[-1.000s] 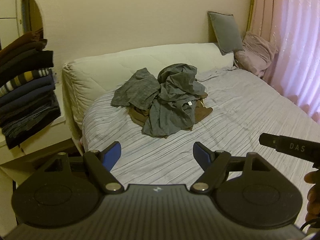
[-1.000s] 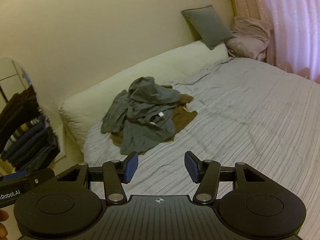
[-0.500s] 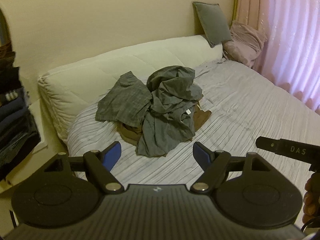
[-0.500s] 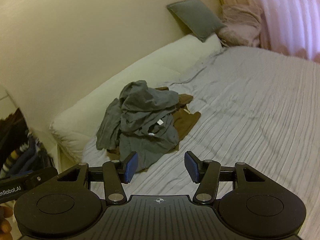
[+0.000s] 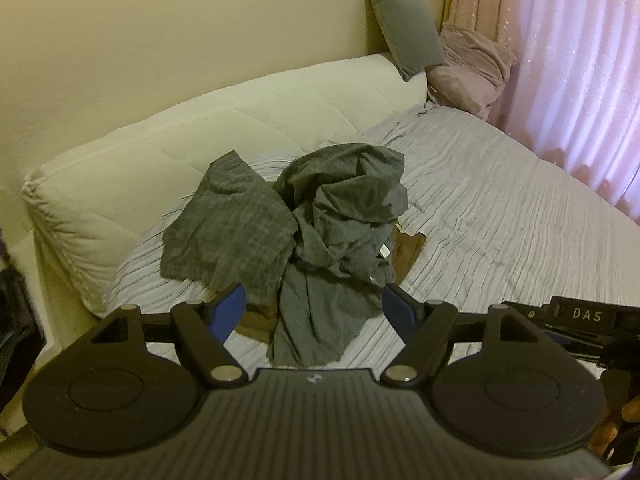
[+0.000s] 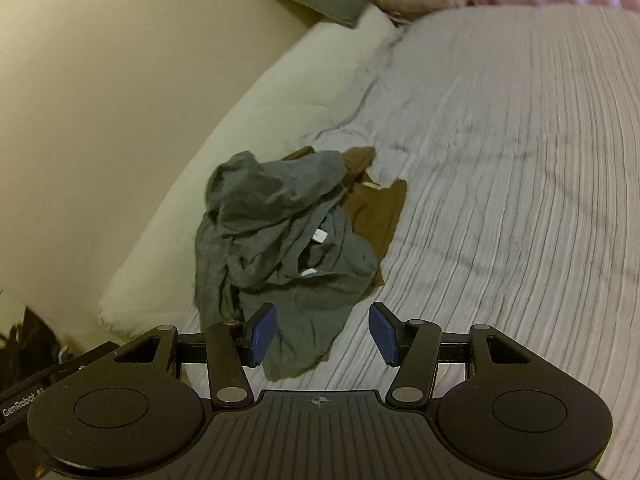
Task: Fold clothes
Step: 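Reach both tools into the clothes heap and close both on the grey t-shirt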
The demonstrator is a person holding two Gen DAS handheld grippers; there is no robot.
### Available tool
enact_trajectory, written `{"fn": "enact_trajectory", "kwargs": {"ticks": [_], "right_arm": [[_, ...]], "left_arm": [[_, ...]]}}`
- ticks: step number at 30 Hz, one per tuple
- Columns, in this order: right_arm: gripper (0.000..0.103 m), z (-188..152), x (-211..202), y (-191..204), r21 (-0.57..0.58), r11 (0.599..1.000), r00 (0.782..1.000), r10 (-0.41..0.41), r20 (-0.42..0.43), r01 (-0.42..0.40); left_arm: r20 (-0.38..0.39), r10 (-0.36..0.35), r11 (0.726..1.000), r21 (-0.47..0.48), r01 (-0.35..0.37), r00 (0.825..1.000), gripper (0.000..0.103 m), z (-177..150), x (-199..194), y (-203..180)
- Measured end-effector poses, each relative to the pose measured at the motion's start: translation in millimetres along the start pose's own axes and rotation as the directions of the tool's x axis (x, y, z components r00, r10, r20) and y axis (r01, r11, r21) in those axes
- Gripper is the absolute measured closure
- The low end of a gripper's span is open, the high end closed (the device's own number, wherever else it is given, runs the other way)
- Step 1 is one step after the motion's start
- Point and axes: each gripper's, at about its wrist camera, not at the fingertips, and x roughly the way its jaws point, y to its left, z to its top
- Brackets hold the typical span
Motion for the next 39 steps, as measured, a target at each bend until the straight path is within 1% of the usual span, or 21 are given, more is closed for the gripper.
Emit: {"fn": "enact_trajectory", "kwargs": {"ticks": [3,7,11,13,16,19,21,25,26,29,31,33,34,35,36,37,38,39], "right_arm": [[0.048,5,19,-5,0.054,0.998,1.000,-0.013,-0.013,0.014],[0.048,10,46,-18,0.163,0.986,0.999,-0.018,-0.039,0.024],[0.048,15,70,-34,0.283,0.959,0.998,-0.006,-0.064,0.024],[0.048,17,84,-44,0.356,0.934,0.998,0.005,-0.070,0.020],[0.048,17,104,-62,0.479,0.878,0.996,0.034,-0.079,0.008],[0.048,13,126,-82,0.613,0.790,0.994,0.066,-0.082,-0.002],[0.048,9,141,-95,0.693,0.721,0.994,0.080,-0.078,-0.004],[0.048,2,166,-118,0.799,0.601,0.994,0.088,-0.069,0.002],[0.048,0,172,-122,0.814,0.581,0.993,0.092,-0.069,0.003],[0.048,-4,192,-131,0.840,0.543,0.992,0.104,-0.074,0.006],[0.048,-8,205,-136,0.860,0.510,0.991,0.113,-0.071,0.003],[0.048,-7,208,-133,0.853,0.522,0.991,0.120,-0.064,-0.008],[0.048,-7,209,-132,0.849,0.529,0.991,0.123,-0.061,-0.014],[0.048,-6,210,-130,0.844,0.536,0.990,0.127,-0.057,-0.020],[0.057,-6,212,-129,0.840,0.542,0.990,0.130,-0.054,-0.026],[0.075,-5,213,-127,0.835,0.549,0.990,0.134,-0.051,-0.032],[0.099,-5,214,-126,0.830,0.556,0.989,0.137,-0.047,-0.037],[0.100,-4,216,-124,0.826,0.563,0.989,0.141,-0.044,-0.043]], "left_arm": [[-0.017,-0.028,0.999,0.018,0.028,0.999,0.030,9,20,5],[-0.047,-0.061,0.997,0.043,0.063,0.997,0.031,18,50,10],[-0.078,-0.093,0.993,0.065,0.098,0.993,0.030,26,77,11],[-0.096,-0.107,0.990,0.078,0.114,0.990,0.030,31,92,11],[-0.116,-0.126,0.986,0.095,0.138,0.985,0.030,37,115,11],[-0.135,-0.142,0.981,0.116,0.158,0.981,0.030,43,138,9],[-0.146,-0.151,0.977,0.128,0.170,0.978,0.030,46,154,9],[-0.162,-0.160,0.972,0.148,0.184,0.974,0.030,52,180,8],[-0.163,-0.161,0.970,0.154,0.186,0.973,0.030,53,186,8],[-0.161,-0.162,0.968,0.166,0.188,0.974,0.030,58,202,6],[-0.149,-0.169,0.966,0.171,0.194,0.974,0.030,64,212,4],[-0.131,-0.175,0.965,0.176,0.197,0.976,0.031,69,221,2],[-0.130,-0.184,0.963,0.174,0.205,0.974,0.038,72,225,1],[-0.137,-0.206,0.960,0.164,0.228,0.969,0.057,75,228,2],[-0.145,-0.230,0.956,0.153,0.251,0.962,0.071,77,230,3],[-0.152,-0.254,0.951,0.142,0.275,0.955,0.089,80,233,4],[-0.146,-0.272,0.948,0.127,0.290,0.951,0.091,83,231,7],[-0.138,-0.289,0.946,0.111,0.305,0.947,0.094,86,229,10]]}}
